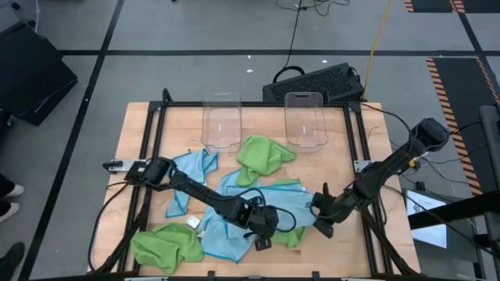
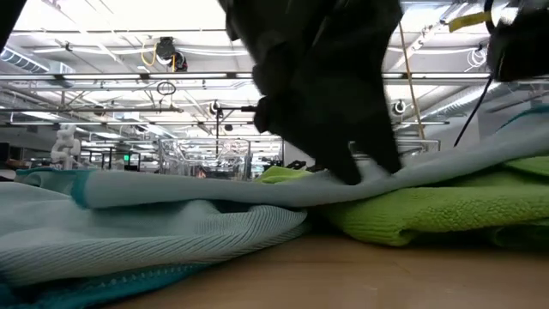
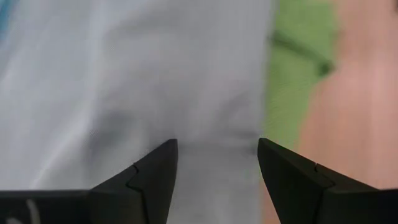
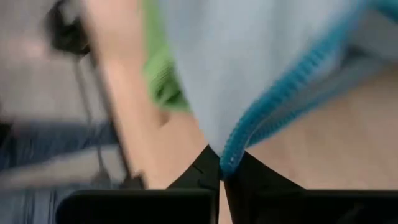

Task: Fold microfiber towels
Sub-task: Fold the right blue microfiber towel

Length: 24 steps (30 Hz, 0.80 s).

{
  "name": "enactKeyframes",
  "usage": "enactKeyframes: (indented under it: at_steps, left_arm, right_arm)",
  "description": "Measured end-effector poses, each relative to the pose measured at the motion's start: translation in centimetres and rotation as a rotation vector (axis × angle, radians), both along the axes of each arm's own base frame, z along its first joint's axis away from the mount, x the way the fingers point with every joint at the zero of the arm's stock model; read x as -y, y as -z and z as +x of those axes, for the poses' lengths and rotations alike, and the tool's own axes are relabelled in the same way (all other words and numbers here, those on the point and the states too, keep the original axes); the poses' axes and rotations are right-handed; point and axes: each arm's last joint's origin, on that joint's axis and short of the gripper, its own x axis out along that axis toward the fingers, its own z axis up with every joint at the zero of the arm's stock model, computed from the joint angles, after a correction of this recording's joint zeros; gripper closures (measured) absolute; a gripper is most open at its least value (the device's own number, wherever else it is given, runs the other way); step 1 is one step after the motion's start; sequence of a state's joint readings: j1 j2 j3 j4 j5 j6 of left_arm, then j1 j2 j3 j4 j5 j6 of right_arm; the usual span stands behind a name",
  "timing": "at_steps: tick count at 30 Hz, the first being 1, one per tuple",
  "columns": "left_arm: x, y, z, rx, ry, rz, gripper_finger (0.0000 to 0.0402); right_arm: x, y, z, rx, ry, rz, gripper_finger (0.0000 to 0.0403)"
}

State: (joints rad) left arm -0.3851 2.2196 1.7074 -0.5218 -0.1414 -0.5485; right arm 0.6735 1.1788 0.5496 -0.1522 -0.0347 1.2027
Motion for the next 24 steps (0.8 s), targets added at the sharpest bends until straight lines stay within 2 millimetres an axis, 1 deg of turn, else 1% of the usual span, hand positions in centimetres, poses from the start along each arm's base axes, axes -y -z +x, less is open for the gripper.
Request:
enactKeyframes:
  at_steps: [3,5,9,11,14,15,19,22,24]
  left_arm:
    - [-0.5,1.2,-0.6,-0.042,-0.029,0.027,0.0176]
    - [-0.8,2.3,-1.1,-0.078,-0.047,0.018,0.0176]
    - [-1.0,3.9,-2.2,-0.113,-0.103,-0.012,0.0177]
    - [-1.0,4.4,-2.6,-0.125,-0.129,-0.023,0.0177]
    - [-0.7,4.6,-2.9,-0.129,-0.129,-0.016,0.0177]
    - [-0.6,4.6,-2.9,-0.128,-0.128,-0.014,0.0177]
    - [-0.5,2.9,-3.0,-0.118,-0.133,-0.013,0.0177]
    - [-0.7,1.5,-3.4,-0.125,-0.135,-0.007,0.0177]
    - [-0.8,-0.3,-3.7,-0.099,-0.138,-0.012,0.0177]
  right_arm:
    - [0.1,-0.7,-0.3,0.069,-0.135,-0.020,0.0398]
    - [0.3,-0.8,-0.5,0.088,-0.184,-0.057,0.0399]
    - [0.8,-0.6,-0.9,0.069,-0.277,-0.108,0.0400]
    - [1.0,-0.4,-1.0,0.053,-0.325,-0.111,0.0398]
    - [1.2,-0.4,-1.0,0.053,-0.374,-0.113,0.0397]
    - [1.2,-0.4,-1.0,0.053,-0.383,-0.107,0.0397]
    - [1.0,-0.4,-1.0,0.031,-0.405,-0.056,0.0385]
    - [0.9,-0.4,-1.2,-0.004,-0.393,-0.020,0.0359]
    - [0.7,-0.4,-1.4,-0.050,-0.389,0.023,0.0335]
